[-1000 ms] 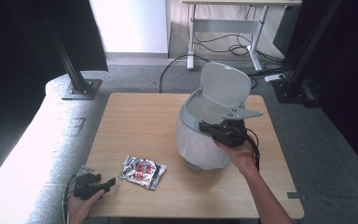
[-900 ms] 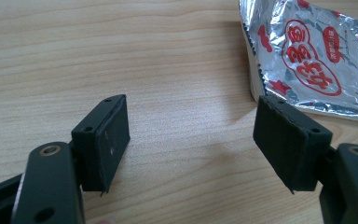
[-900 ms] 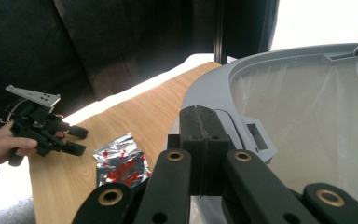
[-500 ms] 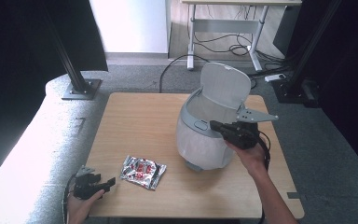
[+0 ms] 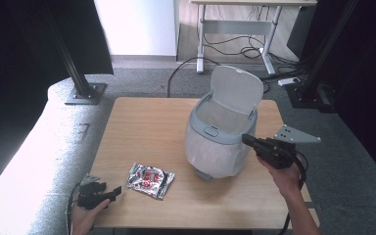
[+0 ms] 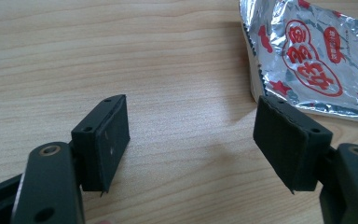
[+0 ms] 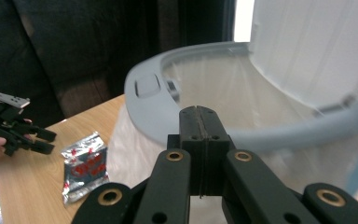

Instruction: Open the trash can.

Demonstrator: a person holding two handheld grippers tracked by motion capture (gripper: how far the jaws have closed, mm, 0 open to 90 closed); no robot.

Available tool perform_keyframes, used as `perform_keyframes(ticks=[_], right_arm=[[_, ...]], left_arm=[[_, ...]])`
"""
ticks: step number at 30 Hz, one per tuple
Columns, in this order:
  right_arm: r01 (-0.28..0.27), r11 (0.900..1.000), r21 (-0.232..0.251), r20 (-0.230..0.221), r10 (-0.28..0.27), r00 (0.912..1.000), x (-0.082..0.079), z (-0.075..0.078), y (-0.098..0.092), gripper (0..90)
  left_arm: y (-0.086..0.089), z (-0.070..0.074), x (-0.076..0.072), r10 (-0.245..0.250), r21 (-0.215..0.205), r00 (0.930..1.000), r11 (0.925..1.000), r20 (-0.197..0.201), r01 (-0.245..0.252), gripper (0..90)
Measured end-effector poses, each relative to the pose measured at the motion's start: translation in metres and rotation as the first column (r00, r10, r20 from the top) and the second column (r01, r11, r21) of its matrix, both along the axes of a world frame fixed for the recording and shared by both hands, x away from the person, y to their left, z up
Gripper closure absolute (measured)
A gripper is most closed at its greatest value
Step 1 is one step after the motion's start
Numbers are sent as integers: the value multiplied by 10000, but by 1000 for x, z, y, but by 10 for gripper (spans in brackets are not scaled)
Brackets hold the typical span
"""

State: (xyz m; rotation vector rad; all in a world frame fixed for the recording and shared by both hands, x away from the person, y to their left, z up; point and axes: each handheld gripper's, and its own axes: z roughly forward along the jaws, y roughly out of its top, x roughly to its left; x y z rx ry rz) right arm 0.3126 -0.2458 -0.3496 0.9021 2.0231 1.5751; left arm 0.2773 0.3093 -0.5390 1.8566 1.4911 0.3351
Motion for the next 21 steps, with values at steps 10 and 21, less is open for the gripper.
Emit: perform_keyframes(ticks=[10, 21], right_arm=[[673, 9976, -144, -309, -678, 9972, -9, -38, -32, 885], [1232, 9924, -72, -1209, -1231, 9850, -2, -103, -48, 831]], left_arm=[[-2, 0, 0, -20, 65, 10000, 10000, 12, 20, 269], [-2, 0, 0, -18, 50, 10000, 10000, 29, 18, 268]])
